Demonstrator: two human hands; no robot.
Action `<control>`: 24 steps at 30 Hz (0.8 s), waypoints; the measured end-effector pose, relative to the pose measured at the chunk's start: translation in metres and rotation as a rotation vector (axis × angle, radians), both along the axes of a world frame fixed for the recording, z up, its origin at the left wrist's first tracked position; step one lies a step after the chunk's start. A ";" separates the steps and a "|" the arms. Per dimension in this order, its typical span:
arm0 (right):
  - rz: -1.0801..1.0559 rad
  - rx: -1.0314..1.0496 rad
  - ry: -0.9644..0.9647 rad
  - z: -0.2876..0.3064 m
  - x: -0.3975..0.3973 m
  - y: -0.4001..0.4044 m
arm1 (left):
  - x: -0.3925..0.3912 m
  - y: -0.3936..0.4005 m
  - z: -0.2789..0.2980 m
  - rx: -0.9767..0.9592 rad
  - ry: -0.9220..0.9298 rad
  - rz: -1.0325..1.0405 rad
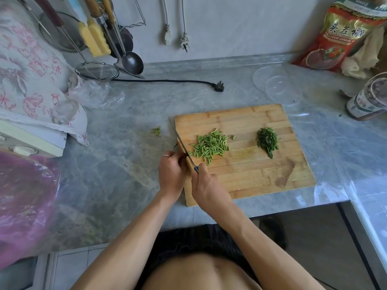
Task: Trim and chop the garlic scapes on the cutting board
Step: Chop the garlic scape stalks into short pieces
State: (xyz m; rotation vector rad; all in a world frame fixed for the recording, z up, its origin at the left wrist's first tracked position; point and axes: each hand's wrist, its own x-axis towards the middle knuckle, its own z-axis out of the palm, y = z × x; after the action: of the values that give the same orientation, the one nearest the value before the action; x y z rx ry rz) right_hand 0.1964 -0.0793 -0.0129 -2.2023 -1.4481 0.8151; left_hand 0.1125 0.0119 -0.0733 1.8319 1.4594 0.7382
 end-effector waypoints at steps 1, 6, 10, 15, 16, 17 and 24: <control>0.004 0.011 0.006 -0.003 0.000 0.004 | 0.000 0.000 0.001 -0.004 -0.009 0.001; -0.045 -0.004 0.077 -0.002 0.000 0.015 | 0.000 0.000 0.003 -0.015 -0.004 0.004; -0.034 0.011 0.039 0.000 -0.001 0.001 | 0.000 -0.003 0.007 0.001 -0.013 0.013; -0.224 0.003 0.260 -0.001 0.009 0.018 | 0.000 -0.001 0.002 0.017 0.051 0.014; -0.265 -0.002 0.284 -0.001 0.009 0.018 | 0.000 0.000 0.002 0.025 0.060 0.018; -0.294 0.001 0.299 0.000 0.008 0.016 | -0.001 -0.001 0.002 0.030 0.063 0.022; -0.283 0.047 0.333 0.010 0.014 0.009 | -0.005 0.000 0.001 0.075 0.089 -0.020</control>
State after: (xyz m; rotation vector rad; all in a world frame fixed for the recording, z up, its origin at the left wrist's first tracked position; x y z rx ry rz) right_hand 0.2105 -0.0704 -0.0024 -2.0531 -0.9633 0.9783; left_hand 0.1076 0.0114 -0.0724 1.9560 1.4854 0.7177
